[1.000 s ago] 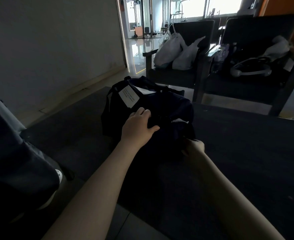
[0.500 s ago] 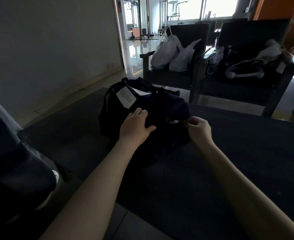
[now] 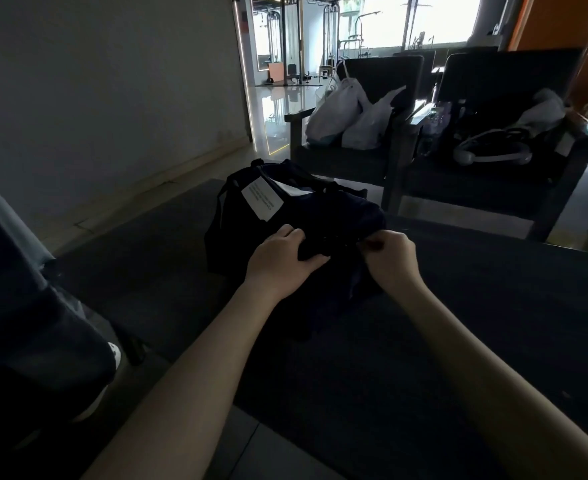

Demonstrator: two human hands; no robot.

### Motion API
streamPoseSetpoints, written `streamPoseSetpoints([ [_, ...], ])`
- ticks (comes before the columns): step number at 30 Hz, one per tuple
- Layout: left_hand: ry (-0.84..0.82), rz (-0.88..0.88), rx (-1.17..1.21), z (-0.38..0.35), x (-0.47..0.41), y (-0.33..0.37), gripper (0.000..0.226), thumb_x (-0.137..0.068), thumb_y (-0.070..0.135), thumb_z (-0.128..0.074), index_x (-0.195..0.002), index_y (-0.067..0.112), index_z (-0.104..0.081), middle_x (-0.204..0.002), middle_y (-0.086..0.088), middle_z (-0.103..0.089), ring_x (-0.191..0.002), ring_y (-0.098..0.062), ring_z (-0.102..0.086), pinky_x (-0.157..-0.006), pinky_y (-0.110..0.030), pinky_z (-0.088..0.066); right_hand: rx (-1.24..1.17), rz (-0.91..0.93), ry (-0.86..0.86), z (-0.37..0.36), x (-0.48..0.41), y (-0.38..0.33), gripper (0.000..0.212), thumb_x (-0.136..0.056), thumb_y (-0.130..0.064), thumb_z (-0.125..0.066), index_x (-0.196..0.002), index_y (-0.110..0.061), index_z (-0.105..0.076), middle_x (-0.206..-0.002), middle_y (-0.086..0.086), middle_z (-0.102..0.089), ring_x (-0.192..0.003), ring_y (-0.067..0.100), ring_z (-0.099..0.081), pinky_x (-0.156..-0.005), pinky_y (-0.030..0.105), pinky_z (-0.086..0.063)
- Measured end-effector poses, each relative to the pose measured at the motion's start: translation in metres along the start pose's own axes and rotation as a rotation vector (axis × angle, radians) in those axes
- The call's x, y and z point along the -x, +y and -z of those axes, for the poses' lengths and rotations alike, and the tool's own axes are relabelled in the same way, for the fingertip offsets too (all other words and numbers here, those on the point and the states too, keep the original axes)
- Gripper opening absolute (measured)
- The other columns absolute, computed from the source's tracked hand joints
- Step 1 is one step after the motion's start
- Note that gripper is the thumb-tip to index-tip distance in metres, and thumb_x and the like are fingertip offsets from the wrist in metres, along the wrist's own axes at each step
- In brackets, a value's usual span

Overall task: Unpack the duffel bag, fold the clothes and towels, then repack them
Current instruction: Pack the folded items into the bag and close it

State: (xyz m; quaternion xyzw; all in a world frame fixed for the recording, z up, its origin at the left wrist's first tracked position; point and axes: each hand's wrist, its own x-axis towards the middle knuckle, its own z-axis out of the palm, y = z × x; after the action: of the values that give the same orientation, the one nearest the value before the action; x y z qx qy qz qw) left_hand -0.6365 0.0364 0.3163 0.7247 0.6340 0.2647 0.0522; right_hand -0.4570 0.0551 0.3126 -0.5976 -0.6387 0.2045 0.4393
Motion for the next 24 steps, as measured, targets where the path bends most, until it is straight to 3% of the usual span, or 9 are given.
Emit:
streamPoseSetpoints([
  [5,-0.022,0.103,0.119,0.013,-0.001,0.006,0.045,-0.095,0.053,-0.04,-0.112,0.019,-0.064,-0.107,0.007,-0.056,-0.097,-0.014,-0.056,-0.081,-0.028,-0.042,0.036,0.114,-0.008,-0.003,0.005,-0.008,0.012,-0.087,-0.008,-0.062,-0.088,-0.005,-0.073,-0.091,0.006,-0.066,-0.082,0.018,-0.059,-0.064,0.019,-0.037],
  [8,-0.002,0.179,0.192,0.019,-0.007,0.015,0.044,-0.097,0.049,-0.038,-0.087,0.014,-0.063,-0.088,0.002,-0.062,-0.085,-0.017,-0.061,-0.075,-0.032,-0.046,0.026,0.158,-0.034,-0.004,0.005,-0.013,0.013,-0.086,-0.007,-0.064,-0.093,-0.002,-0.073,-0.097,0.006,-0.068,-0.088,0.014,-0.058,-0.073,0.014,-0.035],
  [10,-0.016,0.217,0.269,0.019,-0.01,0.018,0.045,-0.096,0.05,-0.039,-0.084,0.014,-0.063,-0.082,0.001,-0.063,-0.082,-0.019,-0.062,-0.076,-0.036,-0.05,0.032,0.168,-0.051,-0.005,0.007,-0.014,0.012,-0.086,-0.007,-0.064,-0.091,-0.002,-0.074,-0.097,0.007,-0.068,-0.091,0.017,-0.06,-0.075,0.014,-0.036],
  [13,0.065,0.16,0.227,0.011,-0.01,0.02,0.038,-0.093,0.046,-0.048,-0.106,0.016,-0.068,-0.104,0.001,-0.063,-0.101,-0.018,-0.059,-0.091,-0.042,-0.048,0.001,0.116,-0.039,0.0,0.005,-0.01,0.014,-0.086,-0.01,-0.064,-0.091,-0.002,-0.074,-0.096,0.009,-0.07,-0.088,0.018,-0.06,-0.069,0.013,-0.034],
  [16,0.307,0.024,0.267,0.01,-0.006,0.031,0.032,-0.089,0.022,-0.062,-0.119,0.017,-0.055,-0.117,0.0,-0.053,-0.101,-0.015,-0.056,-0.086,-0.03,-0.049,-0.022,0.105,-0.057,0.003,0.005,-0.008,0.016,-0.086,-0.013,-0.065,-0.094,-0.002,-0.074,-0.098,0.009,-0.068,-0.086,0.012,-0.055,-0.067,0.011,-0.032],
  [19,0.415,-0.181,0.133,0.008,-0.002,0.038,0.03,-0.085,0.002,-0.063,-0.11,0.01,-0.051,-0.115,-0.006,-0.049,-0.087,-0.02,-0.06,-0.063,-0.029,-0.052,-0.073,0.05,-0.073,0.003,0.007,-0.006,0.017,-0.086,-0.015,-0.065,-0.094,-0.004,-0.074,-0.098,0.007,-0.068,-0.087,0.013,-0.057,-0.07,0.017,-0.037],
  [21,0.423,-0.228,0.027,0.005,-0.002,0.039,0.021,-0.084,-0.005,-0.058,-0.099,0.007,-0.051,-0.105,-0.008,-0.05,-0.075,-0.023,-0.06,-0.053,-0.03,-0.048,-0.142,0.009,-0.089,0.006,0.005,-0.006,0.014,-0.086,-0.014,-0.064,-0.091,-0.006,-0.075,-0.095,0.005,-0.069,-0.087,0.016,-0.061,-0.07,0.022,-0.043],
  [24,0.406,-0.225,-0.057,-0.001,-0.004,0.041,0.014,-0.087,-0.005,-0.05,-0.095,0.007,-0.053,-0.093,-0.007,-0.056,-0.073,-0.023,-0.059,-0.064,-0.038,-0.05,-0.195,-0.015,-0.104,0.009,0.006,-0.004,0.012,-0.086,-0.013,-0.064,-0.087,-0.009,-0.075,-0.09,0.003,-0.068,-0.087,0.017,-0.064,-0.077,0.029,-0.051],
])
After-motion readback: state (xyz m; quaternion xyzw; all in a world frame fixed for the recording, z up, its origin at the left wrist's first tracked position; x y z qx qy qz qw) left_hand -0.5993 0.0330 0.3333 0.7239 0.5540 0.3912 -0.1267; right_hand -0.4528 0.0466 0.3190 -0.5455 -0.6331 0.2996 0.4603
